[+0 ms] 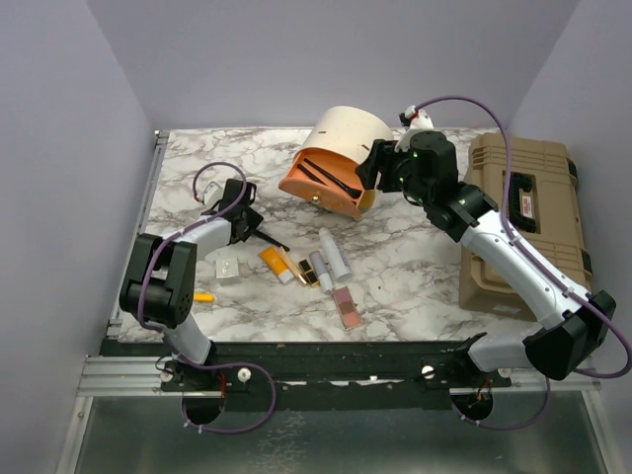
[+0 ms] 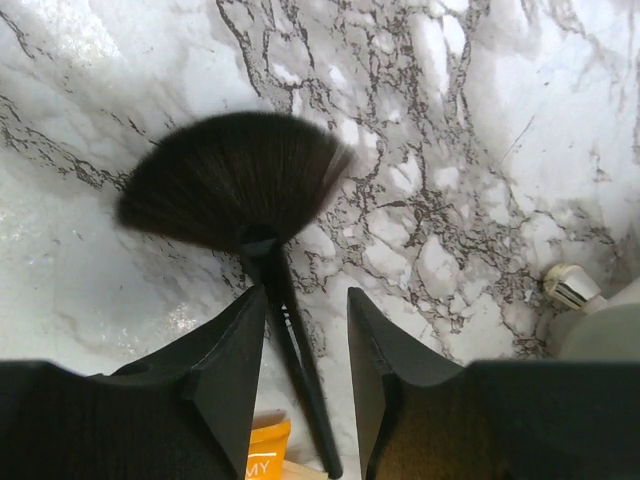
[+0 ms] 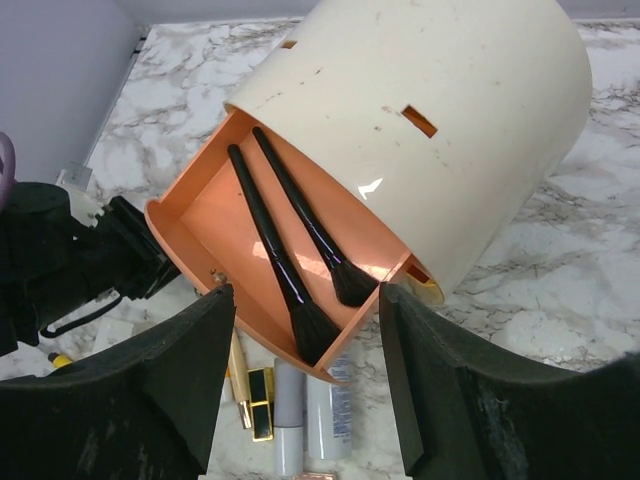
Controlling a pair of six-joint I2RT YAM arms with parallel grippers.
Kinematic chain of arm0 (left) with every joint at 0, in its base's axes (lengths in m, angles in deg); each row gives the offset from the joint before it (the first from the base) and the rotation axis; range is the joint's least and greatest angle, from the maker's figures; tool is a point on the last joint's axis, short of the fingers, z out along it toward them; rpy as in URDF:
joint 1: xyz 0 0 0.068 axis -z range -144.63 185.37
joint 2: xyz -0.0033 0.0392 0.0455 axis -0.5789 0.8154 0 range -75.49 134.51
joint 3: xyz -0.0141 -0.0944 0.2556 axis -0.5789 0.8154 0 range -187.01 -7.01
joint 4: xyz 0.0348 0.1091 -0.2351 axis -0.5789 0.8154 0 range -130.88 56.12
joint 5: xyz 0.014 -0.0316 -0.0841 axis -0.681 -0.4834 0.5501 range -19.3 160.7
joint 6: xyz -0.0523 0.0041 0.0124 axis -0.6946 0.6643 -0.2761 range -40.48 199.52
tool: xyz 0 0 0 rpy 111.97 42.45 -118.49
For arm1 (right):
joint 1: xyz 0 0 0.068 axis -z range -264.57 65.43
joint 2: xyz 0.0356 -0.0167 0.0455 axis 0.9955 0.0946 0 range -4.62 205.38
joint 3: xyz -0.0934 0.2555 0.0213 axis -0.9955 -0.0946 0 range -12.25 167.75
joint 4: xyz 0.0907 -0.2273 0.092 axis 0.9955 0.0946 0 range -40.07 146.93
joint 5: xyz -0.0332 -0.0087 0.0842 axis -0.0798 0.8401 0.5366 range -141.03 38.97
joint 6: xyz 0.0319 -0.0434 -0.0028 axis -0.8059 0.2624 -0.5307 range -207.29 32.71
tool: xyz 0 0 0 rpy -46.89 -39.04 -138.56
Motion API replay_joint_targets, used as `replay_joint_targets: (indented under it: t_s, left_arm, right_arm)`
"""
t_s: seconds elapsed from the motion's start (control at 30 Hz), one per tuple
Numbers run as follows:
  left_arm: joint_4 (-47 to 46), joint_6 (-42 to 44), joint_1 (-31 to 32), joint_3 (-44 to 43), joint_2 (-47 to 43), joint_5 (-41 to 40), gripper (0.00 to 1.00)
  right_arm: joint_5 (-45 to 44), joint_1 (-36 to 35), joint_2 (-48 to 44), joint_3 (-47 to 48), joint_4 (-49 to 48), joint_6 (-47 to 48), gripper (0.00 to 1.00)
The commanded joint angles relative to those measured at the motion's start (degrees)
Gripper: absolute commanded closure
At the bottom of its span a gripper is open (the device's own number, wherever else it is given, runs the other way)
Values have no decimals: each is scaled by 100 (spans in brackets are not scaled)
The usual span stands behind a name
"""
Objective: Organize the makeup
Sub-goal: Pick up the makeup brush from the center of the board.
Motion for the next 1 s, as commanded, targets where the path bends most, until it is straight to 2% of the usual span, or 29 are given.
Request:
replay_joint_targets:
  t_s: [0.0, 0.27, 0.7, 0.97]
  left_arm:
    - [614, -196, 70, -215, 157, -226, 61]
    - [742, -284, 90, -226, -78, -334, 60]
    - [908, -109, 94, -873, 700, -210, 62]
    - [978, -199, 129, -671, 695, -277, 63]
  right_arm:
    - [-213, -11, 4, 223, 106, 140, 35]
    - [-270, -17, 55, 223, 120, 156, 34]
    - [-343, -17, 68, 242, 161, 211, 34]
    - [-389, -15, 161, 269, 185, 233, 34]
